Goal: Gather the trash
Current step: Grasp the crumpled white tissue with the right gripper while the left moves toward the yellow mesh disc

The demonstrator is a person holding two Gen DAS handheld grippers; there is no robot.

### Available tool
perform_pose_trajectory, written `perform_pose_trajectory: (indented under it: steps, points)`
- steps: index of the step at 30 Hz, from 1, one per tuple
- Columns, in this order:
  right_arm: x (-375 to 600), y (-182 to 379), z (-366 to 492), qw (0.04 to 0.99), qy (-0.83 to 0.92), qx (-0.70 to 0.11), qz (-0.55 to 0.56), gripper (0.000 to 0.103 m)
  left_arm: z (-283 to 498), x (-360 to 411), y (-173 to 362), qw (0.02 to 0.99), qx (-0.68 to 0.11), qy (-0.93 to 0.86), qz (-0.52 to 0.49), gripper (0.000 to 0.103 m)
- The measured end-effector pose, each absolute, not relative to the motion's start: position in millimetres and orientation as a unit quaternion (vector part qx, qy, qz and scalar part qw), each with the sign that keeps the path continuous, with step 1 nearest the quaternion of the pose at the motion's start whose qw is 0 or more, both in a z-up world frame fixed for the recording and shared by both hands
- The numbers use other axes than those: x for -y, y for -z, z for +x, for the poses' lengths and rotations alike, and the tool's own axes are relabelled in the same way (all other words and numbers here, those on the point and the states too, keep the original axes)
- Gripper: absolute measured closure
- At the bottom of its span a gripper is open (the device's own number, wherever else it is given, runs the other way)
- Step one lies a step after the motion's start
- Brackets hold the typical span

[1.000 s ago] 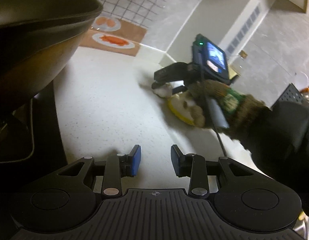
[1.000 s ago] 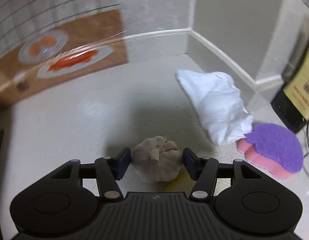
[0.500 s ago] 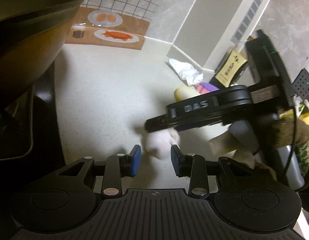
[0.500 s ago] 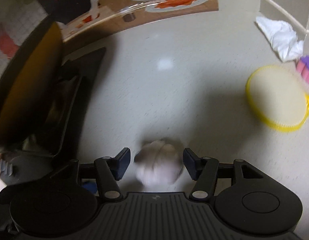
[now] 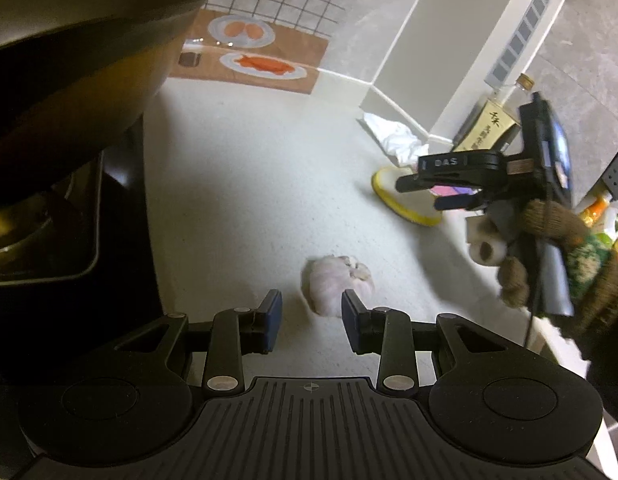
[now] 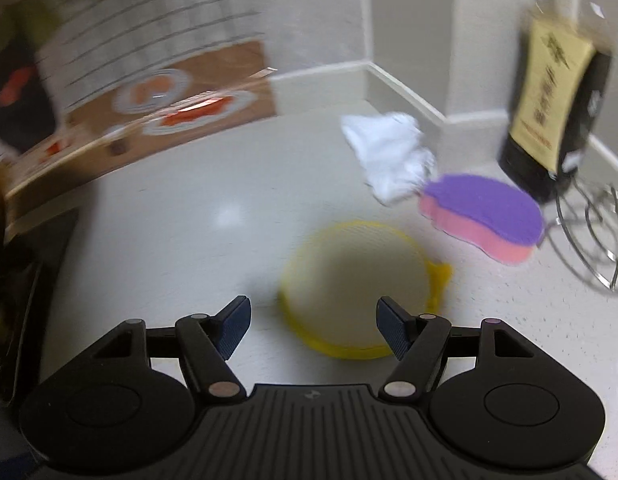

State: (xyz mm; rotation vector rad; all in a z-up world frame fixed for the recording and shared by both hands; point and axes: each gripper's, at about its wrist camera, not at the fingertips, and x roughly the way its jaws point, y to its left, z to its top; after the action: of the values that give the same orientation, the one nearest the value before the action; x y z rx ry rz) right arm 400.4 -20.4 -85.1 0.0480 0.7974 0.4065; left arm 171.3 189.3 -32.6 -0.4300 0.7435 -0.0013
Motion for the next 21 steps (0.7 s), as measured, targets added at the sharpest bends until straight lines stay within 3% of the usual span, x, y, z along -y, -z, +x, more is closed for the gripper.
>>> perform_pose_trajectory:
  steps: [11, 15, 21]
  points:
    - [2, 94, 425, 0.921, -0.167, -0.351, -0.038, 0.027, 164, -185, 30, 0.910, -0.356, 0.017, -0.210, 0.066]
    - [25, 66, 441, 0.934, -0.176, -0.311, 0.016, 0.027, 166, -188, 28, 0.909, -0.357, 0.021, -0.215, 0.066]
    - [37, 65, 508, 0.938, -0.109, -0.326, 0.039, 0.028, 176, -191, 27, 0.899, -0.373, 0.037, -0.225, 0.066]
